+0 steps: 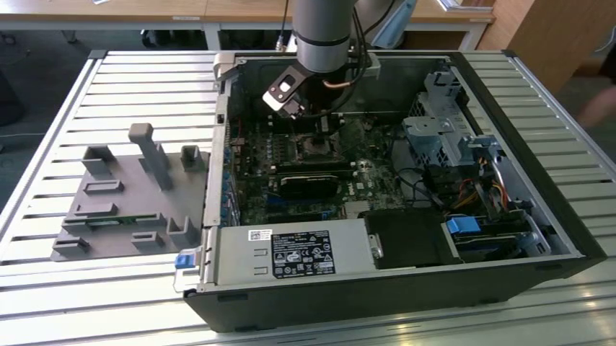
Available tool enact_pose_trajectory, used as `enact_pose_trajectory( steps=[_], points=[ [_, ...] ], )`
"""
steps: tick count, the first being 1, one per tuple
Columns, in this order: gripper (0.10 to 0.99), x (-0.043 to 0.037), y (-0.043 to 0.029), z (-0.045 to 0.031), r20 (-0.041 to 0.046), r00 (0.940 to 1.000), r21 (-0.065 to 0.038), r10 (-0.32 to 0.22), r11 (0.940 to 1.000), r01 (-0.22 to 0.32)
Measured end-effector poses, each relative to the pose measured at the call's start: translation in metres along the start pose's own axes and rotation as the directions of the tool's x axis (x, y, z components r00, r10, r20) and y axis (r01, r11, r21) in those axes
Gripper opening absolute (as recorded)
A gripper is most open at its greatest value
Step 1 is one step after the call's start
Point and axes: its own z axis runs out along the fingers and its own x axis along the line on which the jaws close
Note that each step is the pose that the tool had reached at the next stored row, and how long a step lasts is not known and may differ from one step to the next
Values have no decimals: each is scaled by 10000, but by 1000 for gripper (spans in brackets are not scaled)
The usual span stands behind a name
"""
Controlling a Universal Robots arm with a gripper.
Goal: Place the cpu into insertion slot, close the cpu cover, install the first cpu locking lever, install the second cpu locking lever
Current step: 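Place the cpu into insertion slot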
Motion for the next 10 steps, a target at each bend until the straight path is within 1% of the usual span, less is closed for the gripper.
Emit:
enact_pose_trajectory(
  steps=[10],
  points=[
    [122, 0, 6, -33, 2, 10000, 7, 1, 10000, -1]
  ],
)
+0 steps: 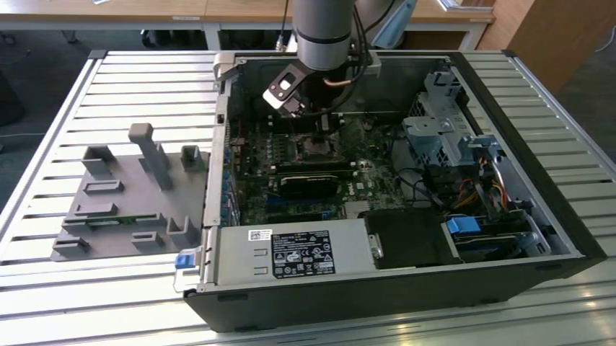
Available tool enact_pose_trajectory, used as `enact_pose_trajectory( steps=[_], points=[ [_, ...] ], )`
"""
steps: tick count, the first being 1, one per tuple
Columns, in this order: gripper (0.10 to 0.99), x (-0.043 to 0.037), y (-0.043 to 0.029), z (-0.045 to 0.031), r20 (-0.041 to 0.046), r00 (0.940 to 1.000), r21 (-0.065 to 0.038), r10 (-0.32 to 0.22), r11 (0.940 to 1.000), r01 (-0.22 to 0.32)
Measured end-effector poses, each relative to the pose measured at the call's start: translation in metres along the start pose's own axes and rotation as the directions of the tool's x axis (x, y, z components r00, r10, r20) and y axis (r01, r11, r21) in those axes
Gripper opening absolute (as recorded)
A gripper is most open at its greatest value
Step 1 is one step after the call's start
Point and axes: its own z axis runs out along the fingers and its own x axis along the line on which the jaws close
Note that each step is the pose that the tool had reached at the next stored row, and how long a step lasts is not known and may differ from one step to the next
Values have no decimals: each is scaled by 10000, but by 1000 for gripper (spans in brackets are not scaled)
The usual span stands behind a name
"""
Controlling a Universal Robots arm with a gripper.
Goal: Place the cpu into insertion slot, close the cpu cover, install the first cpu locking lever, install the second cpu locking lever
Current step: 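Place the cpu into insertion slot, then close the cpu cover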
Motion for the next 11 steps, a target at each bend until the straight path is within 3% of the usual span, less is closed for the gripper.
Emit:
enact_pose_trajectory(
  steps=[11],
  points=[
    [122, 0, 2, -44, 0, 10000, 2, 0, 10000, 0]
  ],
)
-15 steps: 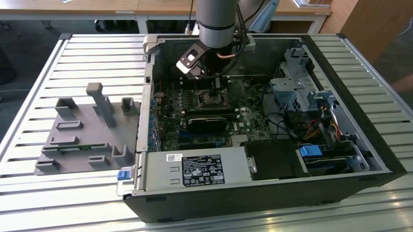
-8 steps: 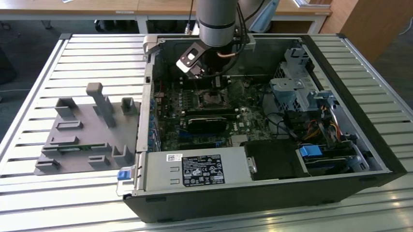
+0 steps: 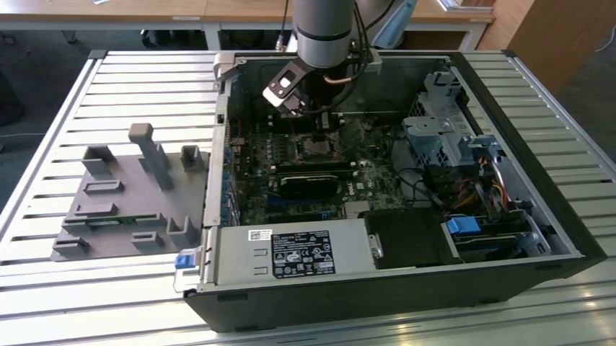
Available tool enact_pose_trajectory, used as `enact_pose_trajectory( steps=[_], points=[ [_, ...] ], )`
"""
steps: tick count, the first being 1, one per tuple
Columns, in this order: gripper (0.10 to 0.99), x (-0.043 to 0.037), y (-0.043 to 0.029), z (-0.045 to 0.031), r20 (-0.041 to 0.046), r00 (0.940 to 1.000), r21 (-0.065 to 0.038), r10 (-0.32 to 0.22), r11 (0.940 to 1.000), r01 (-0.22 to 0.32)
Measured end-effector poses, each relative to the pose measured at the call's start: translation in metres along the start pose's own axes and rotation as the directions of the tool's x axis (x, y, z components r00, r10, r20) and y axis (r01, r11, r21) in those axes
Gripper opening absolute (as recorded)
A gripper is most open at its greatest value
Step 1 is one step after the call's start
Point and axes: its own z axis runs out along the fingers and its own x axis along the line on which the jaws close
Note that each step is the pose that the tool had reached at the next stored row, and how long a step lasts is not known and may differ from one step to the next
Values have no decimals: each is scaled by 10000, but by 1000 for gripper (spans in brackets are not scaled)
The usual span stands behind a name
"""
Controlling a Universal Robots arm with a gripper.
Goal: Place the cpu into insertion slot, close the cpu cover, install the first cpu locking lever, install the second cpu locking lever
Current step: 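Close the cpu cover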
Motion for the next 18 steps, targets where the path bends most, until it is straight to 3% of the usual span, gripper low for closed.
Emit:
enact_pose_trajectory(
  steps=[12, 18],
  points=[
    [122, 1, 5, -95, -1, 10000, 14, 0, 10000, 0],
    [122, 1, 11, -219, 0, 10000, 25, 3, 10000, -3]
  ],
)
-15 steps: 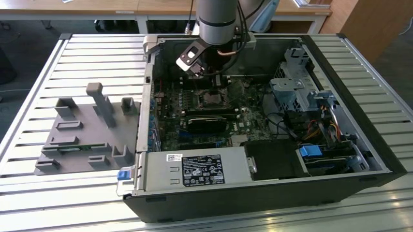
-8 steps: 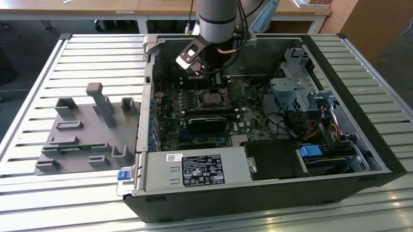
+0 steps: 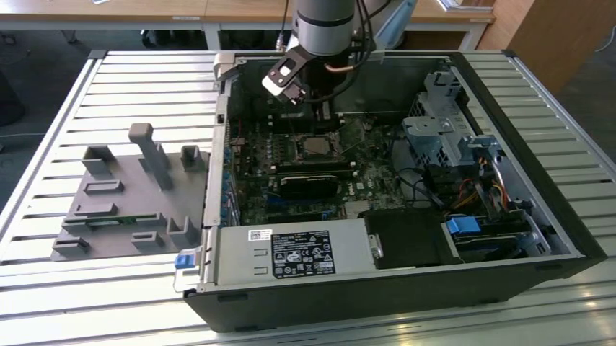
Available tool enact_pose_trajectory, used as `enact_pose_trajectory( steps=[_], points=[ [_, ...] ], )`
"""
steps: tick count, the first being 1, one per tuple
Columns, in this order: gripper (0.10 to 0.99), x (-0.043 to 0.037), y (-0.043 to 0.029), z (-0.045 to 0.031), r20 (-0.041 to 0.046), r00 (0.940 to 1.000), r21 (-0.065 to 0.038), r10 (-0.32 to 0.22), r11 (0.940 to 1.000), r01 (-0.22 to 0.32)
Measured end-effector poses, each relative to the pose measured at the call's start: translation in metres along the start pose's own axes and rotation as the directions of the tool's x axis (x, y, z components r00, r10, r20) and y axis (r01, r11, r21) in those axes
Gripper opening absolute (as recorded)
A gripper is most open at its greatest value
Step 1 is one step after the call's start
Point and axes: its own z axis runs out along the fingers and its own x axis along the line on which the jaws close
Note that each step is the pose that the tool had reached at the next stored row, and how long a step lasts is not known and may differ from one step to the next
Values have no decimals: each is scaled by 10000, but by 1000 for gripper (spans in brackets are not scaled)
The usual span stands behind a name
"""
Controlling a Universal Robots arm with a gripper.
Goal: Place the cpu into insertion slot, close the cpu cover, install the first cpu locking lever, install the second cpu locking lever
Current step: 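Close the cpu cover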
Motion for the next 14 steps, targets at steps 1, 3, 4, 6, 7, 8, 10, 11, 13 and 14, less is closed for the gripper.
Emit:
enact_pose_trajectory(
  steps=[1, 3, 4, 6, 7, 8, 10, 11, 13, 14],
  points=[
    [122, 0, 2, -32, -1, 10000, 0, 0, 10000, 0],
    [122, 0, 5, -108, -1, 10000, 0, 0, 10000, 0],
    [122, 1, 7, -154, 1, 10000, 2, 0, 10000, 0],
    [122, 1, 11, -233, 1, 10000, 1, 1, 10000, -1],
    [122, 1, 12, -264, 1, 10000, 2, 1, 10000, -1],
    [122, 1, 13, -282, 0, 10000, 1, 3, 10000, -3],
    [122, -6, 14, -285, -2, 10000, 1, 5, 10000, -5],
    [122, -13, 14, -285, -1, 10000, 1, 10, 10000, -10],
    [122, -34, 13, -286, 2, 10000, 2, 24, 10000, -24],
    [122, -48, 13, -286, 1, 10000, 2, 35, 10000, -35]
  ],
)
